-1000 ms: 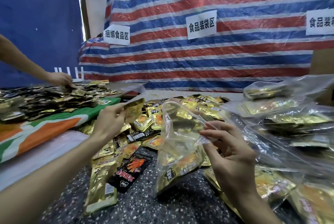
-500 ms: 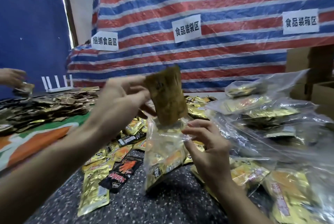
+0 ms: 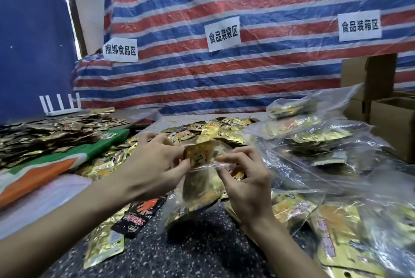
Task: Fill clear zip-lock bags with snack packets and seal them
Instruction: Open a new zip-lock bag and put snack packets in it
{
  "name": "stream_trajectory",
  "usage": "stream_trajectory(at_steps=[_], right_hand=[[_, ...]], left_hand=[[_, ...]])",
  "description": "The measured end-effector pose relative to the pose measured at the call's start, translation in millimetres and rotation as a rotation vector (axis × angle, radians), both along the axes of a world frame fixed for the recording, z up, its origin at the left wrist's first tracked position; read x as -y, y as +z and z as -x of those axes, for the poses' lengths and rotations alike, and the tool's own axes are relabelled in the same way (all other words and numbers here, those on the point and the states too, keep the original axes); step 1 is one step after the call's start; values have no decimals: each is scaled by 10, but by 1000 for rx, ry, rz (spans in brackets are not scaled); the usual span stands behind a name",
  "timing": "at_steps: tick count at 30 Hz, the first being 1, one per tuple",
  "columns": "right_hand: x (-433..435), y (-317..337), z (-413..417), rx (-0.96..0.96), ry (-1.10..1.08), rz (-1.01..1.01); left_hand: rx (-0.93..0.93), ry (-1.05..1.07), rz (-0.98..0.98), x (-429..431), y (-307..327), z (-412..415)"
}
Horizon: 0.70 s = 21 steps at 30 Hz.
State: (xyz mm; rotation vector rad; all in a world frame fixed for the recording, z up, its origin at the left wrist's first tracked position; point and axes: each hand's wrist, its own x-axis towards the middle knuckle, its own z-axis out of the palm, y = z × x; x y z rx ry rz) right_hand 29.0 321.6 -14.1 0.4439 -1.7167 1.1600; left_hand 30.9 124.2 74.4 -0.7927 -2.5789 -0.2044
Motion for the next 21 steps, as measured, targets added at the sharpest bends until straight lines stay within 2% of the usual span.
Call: stream_trajectory(at_steps=[4,6,8,10,12,14,16,21], right_hand=[[23,-1,-11,-30,-23,-80],[42,7,-31,-58,8,-120],[54,10,-61,-72,23,-180],[58,24,-91,-61,-26,-228],[49,74,-111,-39,-118,-255],[32,148,-117,-9,-192,-311],[15,227,-126,34,-220,-404],[-65,504,-235,244,-212,-756]], left_hand=[[71,50,-28,85,6,28],[187,53,-42,109,11,37],[325,4,38,140,31,18],[367,-72,175,208,60,11],[399,-113,188,296,119,-14],[339,-138,186,393,168,-23],[192,-149,236,478,214,-8],[-19,-158,181,634,363,-7]])
